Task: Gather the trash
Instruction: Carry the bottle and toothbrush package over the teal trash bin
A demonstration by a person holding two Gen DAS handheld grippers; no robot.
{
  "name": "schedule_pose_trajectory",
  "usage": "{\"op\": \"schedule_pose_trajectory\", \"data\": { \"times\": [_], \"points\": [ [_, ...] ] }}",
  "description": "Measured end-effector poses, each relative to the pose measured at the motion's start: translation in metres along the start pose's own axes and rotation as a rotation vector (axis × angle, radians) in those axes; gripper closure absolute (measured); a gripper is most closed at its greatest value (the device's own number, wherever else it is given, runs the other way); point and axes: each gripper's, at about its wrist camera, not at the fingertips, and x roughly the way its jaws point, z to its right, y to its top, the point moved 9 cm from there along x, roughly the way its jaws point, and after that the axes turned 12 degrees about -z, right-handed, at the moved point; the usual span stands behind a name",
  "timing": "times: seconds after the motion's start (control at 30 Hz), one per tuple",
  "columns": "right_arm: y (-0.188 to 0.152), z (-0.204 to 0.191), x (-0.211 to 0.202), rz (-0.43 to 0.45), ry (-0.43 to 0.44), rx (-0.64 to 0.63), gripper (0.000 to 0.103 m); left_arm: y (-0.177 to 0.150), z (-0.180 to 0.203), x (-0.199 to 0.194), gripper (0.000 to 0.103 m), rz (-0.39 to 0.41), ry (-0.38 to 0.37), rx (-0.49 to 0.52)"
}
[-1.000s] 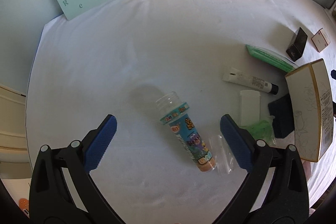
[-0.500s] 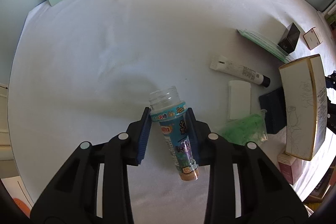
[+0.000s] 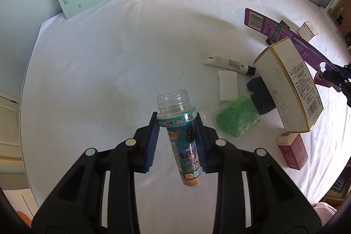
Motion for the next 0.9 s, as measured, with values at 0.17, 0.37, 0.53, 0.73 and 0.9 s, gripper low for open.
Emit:
{"op": "schedule_pose_trajectory", "data": {
  "times": [0.17, 0.37, 0.53, 0.73, 0.9],
  "points": [
    [-0.002, -0.007, -0.028, 0.064, 0.021, 0.015, 0.085, -0.009, -0.003, -0.022, 0.074, 0.043, 0.027, -0.009],
    [-0.002, -0.019, -0.058, 0.139, 0.053, -0.015, 0.085, -0.031, -0.010, -0.044, 0.074, 0.086, 0.049, -0.057],
    [0.002, -0.041, -0.073, 0.177, 0.095, -0.074, 0.085, -0.056, -0.015, -0.056, 0.074, 0.100, 0.064, -0.103],
    [0.011, -0.087, -0.083, 0.186, 0.157, -0.196, 0.085, -0.091, -0.025, -0.067, 0.074, 0.109, 0.082, -0.192],
    [0.013, -0.134, -0.087, 0.174, 0.215, -0.314, 0.085, -0.127, -0.041, -0.072, 0.074, 0.105, 0.097, -0.290]
  ]
}}
